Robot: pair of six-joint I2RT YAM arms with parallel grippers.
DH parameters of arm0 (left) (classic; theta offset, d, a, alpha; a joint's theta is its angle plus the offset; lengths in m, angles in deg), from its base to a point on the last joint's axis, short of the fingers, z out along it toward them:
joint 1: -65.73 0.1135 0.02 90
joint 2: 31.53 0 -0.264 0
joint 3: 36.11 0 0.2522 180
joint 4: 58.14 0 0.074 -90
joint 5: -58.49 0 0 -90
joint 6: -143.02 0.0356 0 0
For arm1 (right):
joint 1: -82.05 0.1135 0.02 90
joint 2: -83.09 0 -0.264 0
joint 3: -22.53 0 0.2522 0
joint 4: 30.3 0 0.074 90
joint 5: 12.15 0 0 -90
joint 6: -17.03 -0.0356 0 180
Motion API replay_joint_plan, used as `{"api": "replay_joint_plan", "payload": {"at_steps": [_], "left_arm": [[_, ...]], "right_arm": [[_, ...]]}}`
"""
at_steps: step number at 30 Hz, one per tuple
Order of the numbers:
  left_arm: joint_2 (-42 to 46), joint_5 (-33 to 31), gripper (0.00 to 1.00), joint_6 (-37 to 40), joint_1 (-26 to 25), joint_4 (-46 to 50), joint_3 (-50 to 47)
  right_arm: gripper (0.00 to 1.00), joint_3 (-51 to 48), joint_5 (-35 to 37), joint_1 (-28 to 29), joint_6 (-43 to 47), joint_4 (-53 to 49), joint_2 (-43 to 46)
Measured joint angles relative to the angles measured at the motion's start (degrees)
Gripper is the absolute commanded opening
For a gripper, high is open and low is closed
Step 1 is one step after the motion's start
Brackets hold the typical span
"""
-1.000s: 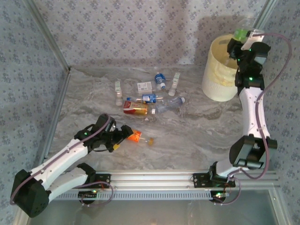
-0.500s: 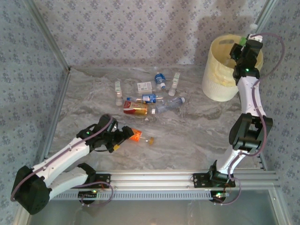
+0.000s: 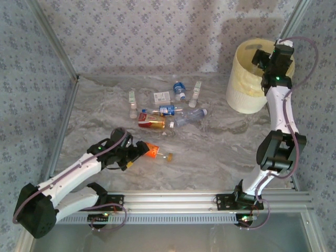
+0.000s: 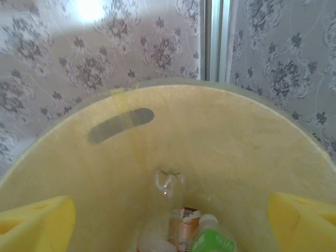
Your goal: Put the plastic bottles in the bin
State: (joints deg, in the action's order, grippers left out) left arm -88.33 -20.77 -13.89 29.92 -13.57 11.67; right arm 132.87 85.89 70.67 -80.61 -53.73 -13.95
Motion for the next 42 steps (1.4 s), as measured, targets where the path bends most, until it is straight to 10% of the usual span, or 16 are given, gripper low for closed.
{"api": "replay_joint_plan", "payload": {"at_steps": [12,26,42], "left_arm": [[0.0,-2.7,0.98,-2.0,0.0,-1.0,0.0],[-5.3,-2.7,0.98,-6.3,-0.5,-11.2,0.1],[-23.1,-3.5,0.98,-8.8,-3.4,-5.5,11.1]], "right_arm": [[1.0,-12.9,-8.3,4.9,-1.6,4.5,16.4],[1.0,-31.9,-11.5,24.4,1.9,7.7,28.9],[1.0,-37.8,-5.1,25.2,3.4,4.1,36.1]]}}
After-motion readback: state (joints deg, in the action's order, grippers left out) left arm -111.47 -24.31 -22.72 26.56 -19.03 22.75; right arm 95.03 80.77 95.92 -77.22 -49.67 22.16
